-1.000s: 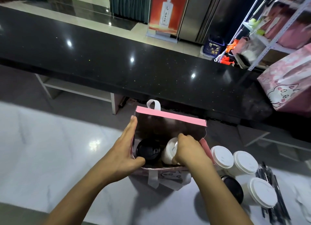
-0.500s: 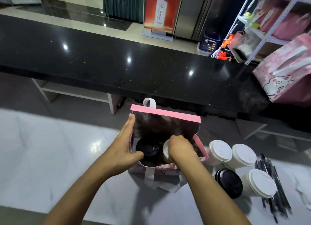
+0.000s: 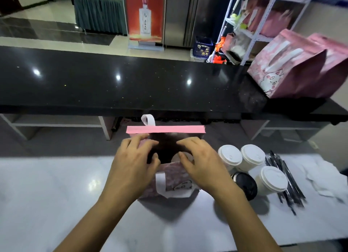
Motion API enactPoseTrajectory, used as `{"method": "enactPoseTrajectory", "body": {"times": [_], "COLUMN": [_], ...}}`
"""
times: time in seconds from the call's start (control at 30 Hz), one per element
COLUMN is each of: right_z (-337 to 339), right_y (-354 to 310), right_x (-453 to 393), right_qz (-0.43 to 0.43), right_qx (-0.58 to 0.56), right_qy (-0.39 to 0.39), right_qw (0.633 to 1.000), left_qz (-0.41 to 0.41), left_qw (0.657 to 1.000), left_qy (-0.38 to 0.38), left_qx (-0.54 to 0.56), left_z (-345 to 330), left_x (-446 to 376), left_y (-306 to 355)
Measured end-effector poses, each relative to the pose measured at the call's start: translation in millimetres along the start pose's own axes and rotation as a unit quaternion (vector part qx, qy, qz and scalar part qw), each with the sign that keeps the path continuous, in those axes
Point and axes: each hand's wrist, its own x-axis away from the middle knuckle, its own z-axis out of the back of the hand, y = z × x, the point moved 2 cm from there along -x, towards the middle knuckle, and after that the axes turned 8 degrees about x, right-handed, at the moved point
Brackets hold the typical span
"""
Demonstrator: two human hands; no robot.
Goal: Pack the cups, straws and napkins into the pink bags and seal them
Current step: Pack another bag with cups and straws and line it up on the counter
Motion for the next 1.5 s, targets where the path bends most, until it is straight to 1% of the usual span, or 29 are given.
{"method": "enactPoseTrajectory", "body": {"times": [0.1, 0.17, 0.23, 0.33, 0.5, 0.7, 0.8, 0.87, 0.97, 1.07, 1.13, 1.2, 1.3, 1.4, 1.5], "right_z": [-0.1, 3.9, 10.6, 20.3, 45.0, 59.4, 50.7, 40.2, 21.6, 1.4, -11.2, -21.5, -31.6, -35.2, -35.4], "right_y": [13.1, 25.9, 44.1, 66.5, 135.7, 230.5, 287.6, 325.3, 371.7, 398.8, 407.0, 411.6, 417.8, 423.7, 424.6], "right_x": [19.4, 32.2, 47.3, 62.4, 101.7, 138.7, 152.4, 154.9, 148.2, 135.8, 127.5, 121.7, 118.7, 120.5, 126.0], "right_qz": [-0.013, -0.030, -0.051, -0.077, -0.136, -0.179, -0.240, -0.291, -0.346, -0.351, -0.339, -0.340, -0.361, -0.387, -0.394], "right_qx": [0.000, 0.005, 0.015, 0.023, 0.029, 0.023, 0.015, 0.000, -0.004, 0.030, 0.082, 0.137, 0.148, 0.109, 0.084], "right_qy": [0.075, 0.104, 0.114, 0.130, 0.155, 0.141, 0.141, 0.131, 0.068, -0.025, -0.075, -0.110, -0.118, -0.100, -0.090], "right_qw": [0.997, 0.994, 0.992, 0.988, 0.978, 0.973, 0.960, 0.948, 0.936, 0.936, 0.934, 0.924, 0.913, 0.910, 0.911], "left_qz": [-0.079, -0.113, -0.136, -0.146, -0.179, -0.164, -0.145, -0.130, -0.122, -0.108, -0.098, -0.094, -0.085, -0.073, -0.070], "left_qw": [0.996, 0.992, 0.987, 0.985, 0.979, 0.980, 0.982, 0.983, 0.982, 0.983, 0.985, 0.985, 0.985, 0.987, 0.986], "left_qy": [-0.033, -0.058, -0.078, -0.083, -0.093, -0.113, -0.120, -0.129, -0.142, -0.145, -0.143, -0.142, -0.145, -0.144, -0.147], "left_qx": [-0.016, -0.025, -0.031, -0.034, -0.008, 0.000, 0.005, 0.003, -0.013, -0.019, -0.023, -0.027, -0.029, -0.028, -0.028], "left_z": [-13.4, -26.4, -43.0, -56.6, -98.1, -154.9, -178.6, -191.7, -206.3, -214.0, -216.3, -219.1, -222.5, -224.1, -226.0], "left_x": [3.1, 6.1, 8.6, 11.0, 16.1, 18.2, 21.0, 24.9, 30.5, 32.1, 31.0, 28.6, 25.3, 21.1, 17.0], "left_y": [25.1, 40.7, 59.4, 79.6, 137.9, 192.8, 212.8, 222.8, 232.4, 236.9, 239.5, 240.9, 241.4, 242.9, 244.0]}}
